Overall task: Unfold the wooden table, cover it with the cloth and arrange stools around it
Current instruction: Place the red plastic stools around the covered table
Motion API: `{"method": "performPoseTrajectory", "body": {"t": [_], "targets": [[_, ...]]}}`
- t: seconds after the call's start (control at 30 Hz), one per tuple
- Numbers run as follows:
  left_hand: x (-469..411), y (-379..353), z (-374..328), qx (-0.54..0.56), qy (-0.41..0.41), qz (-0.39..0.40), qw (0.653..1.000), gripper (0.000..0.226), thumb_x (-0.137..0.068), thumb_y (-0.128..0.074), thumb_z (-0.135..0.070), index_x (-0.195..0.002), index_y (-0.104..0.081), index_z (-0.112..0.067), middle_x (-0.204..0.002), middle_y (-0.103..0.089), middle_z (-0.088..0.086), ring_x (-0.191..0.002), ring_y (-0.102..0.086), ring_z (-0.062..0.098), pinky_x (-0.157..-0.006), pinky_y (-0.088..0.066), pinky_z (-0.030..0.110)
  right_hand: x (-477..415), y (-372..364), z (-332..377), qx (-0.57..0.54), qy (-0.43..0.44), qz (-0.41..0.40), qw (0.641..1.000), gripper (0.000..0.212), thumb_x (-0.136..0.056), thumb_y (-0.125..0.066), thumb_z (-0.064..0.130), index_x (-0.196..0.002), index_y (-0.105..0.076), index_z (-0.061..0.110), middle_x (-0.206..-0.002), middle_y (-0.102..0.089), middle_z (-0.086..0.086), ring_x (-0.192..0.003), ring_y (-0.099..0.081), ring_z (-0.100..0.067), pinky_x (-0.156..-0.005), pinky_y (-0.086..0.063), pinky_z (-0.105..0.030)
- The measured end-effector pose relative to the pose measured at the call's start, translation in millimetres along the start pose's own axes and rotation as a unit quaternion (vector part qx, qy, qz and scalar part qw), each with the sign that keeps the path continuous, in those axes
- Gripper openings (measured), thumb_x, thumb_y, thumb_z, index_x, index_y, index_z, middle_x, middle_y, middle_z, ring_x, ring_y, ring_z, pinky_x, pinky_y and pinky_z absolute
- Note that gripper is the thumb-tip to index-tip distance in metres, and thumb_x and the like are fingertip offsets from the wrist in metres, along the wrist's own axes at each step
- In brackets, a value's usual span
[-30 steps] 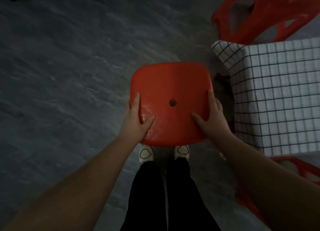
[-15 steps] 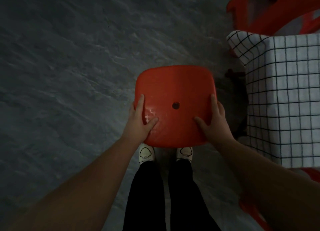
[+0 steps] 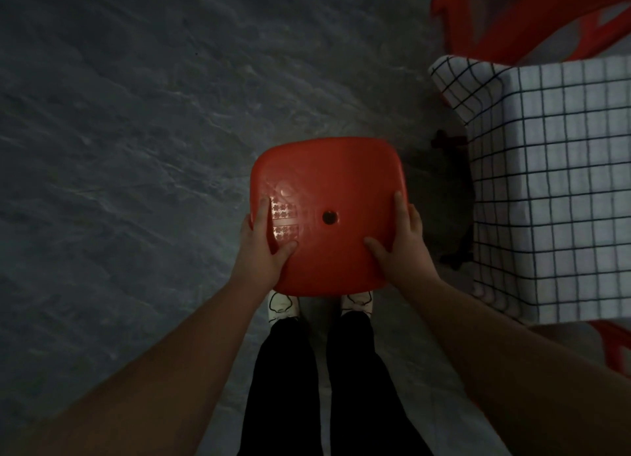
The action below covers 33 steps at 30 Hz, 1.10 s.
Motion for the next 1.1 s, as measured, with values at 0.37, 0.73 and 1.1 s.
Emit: {"method": "performPoseTrajectory", "body": {"t": [0.37,0.73,1.1], "targets": [[0.2,4.1,-1.0,0.016,0.019,-0.023,0.999,0.097,-0.082,-0.079,-0.024,-0.155,-0.017,-0.041,-0.151,-0.035,0.003,-0.128,-0.039,0.007,-0.104,-0.037,0.028,6.1,1.3,5.6,-0.03,-0.004,0.013,0.999,0.107,-0.086,-0.074,0.03,-0.149,0.008,0.056,-0.163,0.002,0.002,-0.145,-0.029,-0.029,-0.113,-0.036,-0.052],[5.5,61.8,50.0,0.003,-0.019,-0.027,0.999,0.096,-0.082,-0.078,-0.027,-0.154,-0.016,-0.042,-0.15,-0.036,0.005,-0.128,-0.039,0.009,-0.106,-0.037,0.033,33.6,-55.4,46.2,-0.015,0.012,-0.021,1.0,0.104,-0.086,-0.073,0.029,-0.151,0.005,0.052,-0.164,-0.002,0.0,-0.144,-0.032,-0.026,-0.114,-0.035,-0.046],[10.3,139.7,126.5,0.039,-0.028,-0.018,0.999,0.097,-0.081,-0.079,-0.022,-0.155,-0.018,-0.041,-0.152,-0.032,0.002,-0.131,-0.035,0.004,-0.11,-0.031,0.027,61.8,-145.7,96.2,-0.027,0.026,-0.039,0.999,0.102,-0.086,-0.074,0.029,-0.152,0.001,0.051,-0.163,-0.006,0.0,-0.143,-0.032,-0.026,-0.114,-0.037,-0.05]]}}
Point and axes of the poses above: each hand's wrist, its own x-axis away from the middle knuckle, its own y-axis out of the back of the hand, z = x × y, the point moved 2 cm from there along -x, towards the middle knuckle
